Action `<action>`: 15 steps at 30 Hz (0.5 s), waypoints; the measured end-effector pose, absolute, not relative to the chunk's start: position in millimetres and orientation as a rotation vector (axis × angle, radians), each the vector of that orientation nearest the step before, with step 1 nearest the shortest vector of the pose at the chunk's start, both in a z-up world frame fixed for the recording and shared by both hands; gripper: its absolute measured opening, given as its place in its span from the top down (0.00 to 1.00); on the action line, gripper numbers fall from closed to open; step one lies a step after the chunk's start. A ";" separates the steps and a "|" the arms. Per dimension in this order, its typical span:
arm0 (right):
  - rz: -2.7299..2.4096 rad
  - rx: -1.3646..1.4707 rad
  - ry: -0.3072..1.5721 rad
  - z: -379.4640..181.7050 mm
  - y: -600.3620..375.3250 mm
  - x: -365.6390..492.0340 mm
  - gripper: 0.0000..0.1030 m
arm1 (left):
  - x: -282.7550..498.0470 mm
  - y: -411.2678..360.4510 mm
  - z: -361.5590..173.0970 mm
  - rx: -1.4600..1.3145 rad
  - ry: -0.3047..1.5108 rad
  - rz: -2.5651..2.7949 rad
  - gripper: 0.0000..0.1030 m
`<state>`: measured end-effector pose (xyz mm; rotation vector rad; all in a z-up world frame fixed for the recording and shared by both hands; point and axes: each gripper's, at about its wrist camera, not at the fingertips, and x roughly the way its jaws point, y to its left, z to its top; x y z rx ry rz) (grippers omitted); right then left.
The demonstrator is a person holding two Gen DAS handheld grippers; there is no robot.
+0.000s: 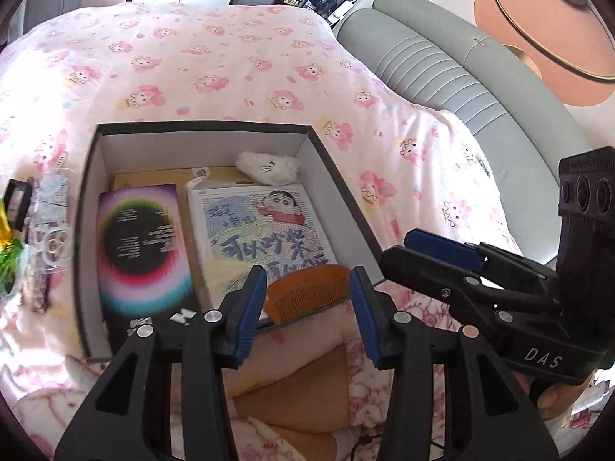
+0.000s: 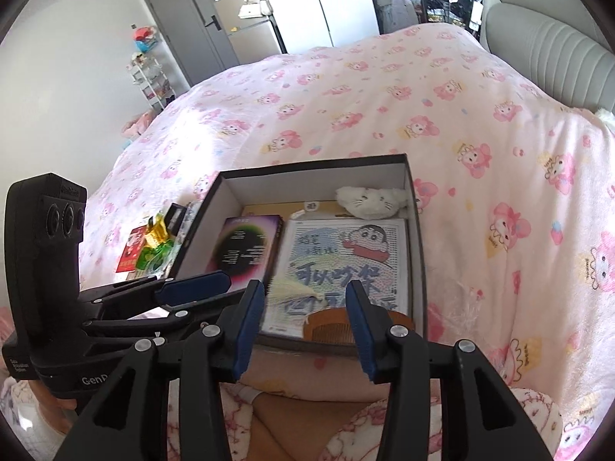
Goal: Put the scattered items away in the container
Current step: 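Withdraw the left gripper from the box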
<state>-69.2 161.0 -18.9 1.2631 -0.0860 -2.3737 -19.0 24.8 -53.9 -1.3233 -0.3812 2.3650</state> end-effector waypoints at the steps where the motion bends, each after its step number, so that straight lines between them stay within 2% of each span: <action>1: -2.363 1.250 -0.075 -15.6 157.5 -65.6 0.61 | -15.2 22.7 -50.8 -1.331 -0.358 2.387 0.51; 3: -2.342 1.237 -0.063 -12.5 151.9 -59.8 0.61 | -6.9 16.4 -44.9 -1.334 -0.334 2.435 0.47; 10: -2.232 1.238 -0.085 -15.9 131.7 -44.1 0.61 | 17.2 -11.7 -34.2 -1.317 -0.389 2.518 0.47; 15: -2.175 1.191 0.000 -7.3 97.9 -30.1 0.61 | 30.0 -44.0 -29.8 -1.314 -0.463 2.561 0.48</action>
